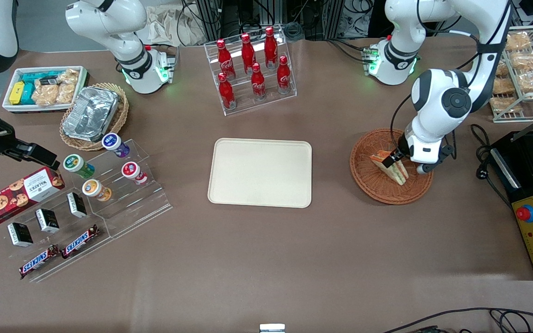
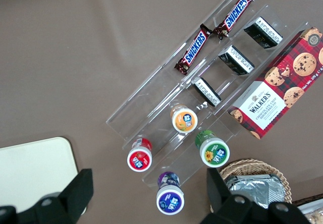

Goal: Place sandwich from basket to tray
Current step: 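Close the left gripper on the wrapped sandwich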

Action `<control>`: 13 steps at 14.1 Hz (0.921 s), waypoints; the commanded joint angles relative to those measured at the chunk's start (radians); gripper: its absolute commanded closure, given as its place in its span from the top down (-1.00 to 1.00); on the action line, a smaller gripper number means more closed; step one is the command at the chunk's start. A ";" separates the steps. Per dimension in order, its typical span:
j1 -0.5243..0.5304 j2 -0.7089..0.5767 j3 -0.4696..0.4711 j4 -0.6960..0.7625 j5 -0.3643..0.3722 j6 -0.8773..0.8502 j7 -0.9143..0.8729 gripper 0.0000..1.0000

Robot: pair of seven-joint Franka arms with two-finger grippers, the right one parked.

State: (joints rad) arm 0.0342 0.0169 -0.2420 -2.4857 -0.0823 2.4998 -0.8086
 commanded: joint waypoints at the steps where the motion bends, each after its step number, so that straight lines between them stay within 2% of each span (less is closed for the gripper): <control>1: -0.023 0.035 0.003 0.002 -0.005 0.039 -0.034 0.99; 3: -0.025 0.046 0.003 -0.001 0.001 0.042 -0.034 0.98; 6: -0.023 0.048 0.009 -0.001 0.006 0.051 -0.034 0.68; 7: -0.023 0.048 0.010 -0.001 0.007 0.051 -0.034 0.52; 11: -0.014 0.014 0.013 0.001 0.009 0.024 -0.030 -0.55; 12: -0.011 0.006 0.013 0.016 0.009 -0.025 -0.029 -0.64; 13: -0.011 -0.015 0.013 0.043 0.007 -0.092 -0.032 -0.82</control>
State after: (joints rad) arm 0.0201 0.0504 -0.2294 -2.4762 -0.0812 2.5047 -0.8227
